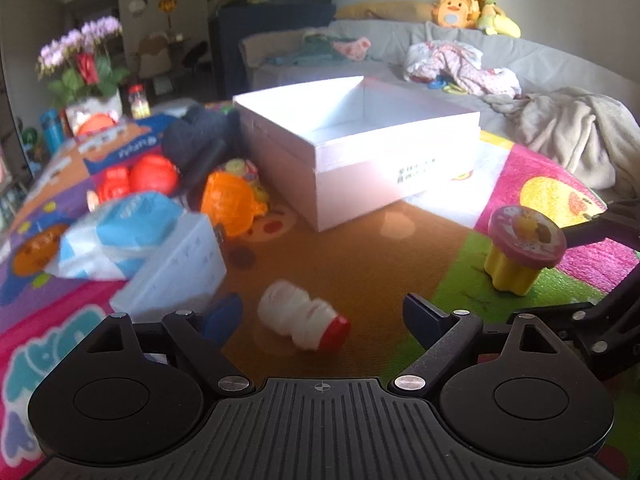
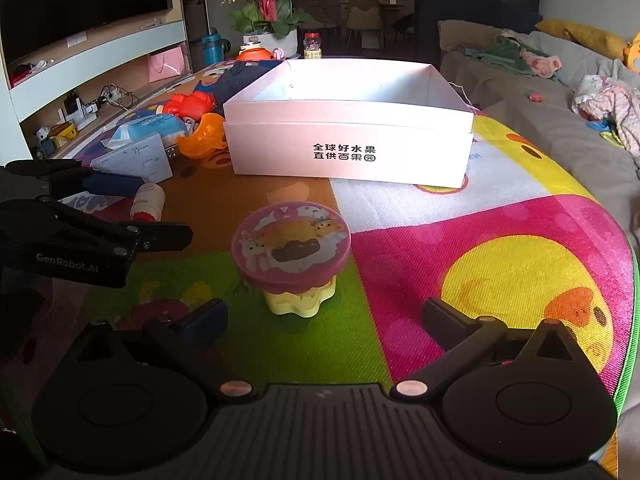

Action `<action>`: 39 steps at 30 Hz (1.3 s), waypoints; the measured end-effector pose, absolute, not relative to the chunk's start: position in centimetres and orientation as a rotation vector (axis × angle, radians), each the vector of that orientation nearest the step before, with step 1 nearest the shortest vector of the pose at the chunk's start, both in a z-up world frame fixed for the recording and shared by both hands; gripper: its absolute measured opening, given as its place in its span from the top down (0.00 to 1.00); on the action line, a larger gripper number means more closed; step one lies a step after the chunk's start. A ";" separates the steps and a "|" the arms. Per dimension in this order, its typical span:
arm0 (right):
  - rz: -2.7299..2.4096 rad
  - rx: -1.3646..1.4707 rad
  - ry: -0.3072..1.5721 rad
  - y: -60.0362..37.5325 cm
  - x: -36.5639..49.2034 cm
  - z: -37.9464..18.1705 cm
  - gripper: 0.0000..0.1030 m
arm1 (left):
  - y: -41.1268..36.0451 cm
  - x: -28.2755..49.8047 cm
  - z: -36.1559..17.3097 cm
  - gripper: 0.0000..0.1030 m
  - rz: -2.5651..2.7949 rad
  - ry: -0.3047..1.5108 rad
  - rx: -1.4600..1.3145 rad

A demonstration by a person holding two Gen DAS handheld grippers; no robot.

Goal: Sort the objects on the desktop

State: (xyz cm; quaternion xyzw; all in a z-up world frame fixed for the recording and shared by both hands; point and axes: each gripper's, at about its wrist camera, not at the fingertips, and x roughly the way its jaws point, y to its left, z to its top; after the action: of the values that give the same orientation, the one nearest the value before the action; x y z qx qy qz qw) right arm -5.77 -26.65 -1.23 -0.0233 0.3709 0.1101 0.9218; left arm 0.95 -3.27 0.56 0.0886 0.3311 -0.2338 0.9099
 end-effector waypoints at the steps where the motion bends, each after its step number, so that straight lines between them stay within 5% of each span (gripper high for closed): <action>1: 0.226 -0.053 0.761 -26.6 -5.8 -1.2 0.00 | -3.1 0.8 0.6 0.11 -0.505 0.695 0.165; 9: 0.217 -0.067 0.750 -26.5 -6.0 -1.3 0.00 | -3.6 -2.2 0.7 0.13 -0.585 0.674 0.210; 18: 0.210 -0.072 0.744 -26.4 -6.1 -1.3 0.00 | -3.3 -0.6 0.8 0.52 -0.455 0.680 0.189; 26: 0.203 -0.147 0.638 -25.2 -7.1 0.3 0.00 | -3.1 -2.8 1.6 0.52 -0.451 0.662 0.208; 30: 0.230 -0.164 0.630 -24.4 -6.2 1.1 0.15 | -3.2 -3.8 1.5 0.52 -0.454 0.665 0.218; 33: 0.232 -0.162 0.699 -24.5 -4.8 0.9 0.46 | -3.2 -4.0 1.4 0.52 -0.442 0.672 0.215; 39: 0.246 -0.129 0.671 -26.5 -5.7 2.9 0.46 | -3.6 -3.4 2.6 0.52 -0.456 0.644 0.212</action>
State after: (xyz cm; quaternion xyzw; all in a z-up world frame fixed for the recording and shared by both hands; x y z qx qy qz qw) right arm -5.74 -26.48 2.93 -0.0632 0.3283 0.1204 0.9348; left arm -3.36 -3.58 2.57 0.1032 0.3131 -0.2218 0.9177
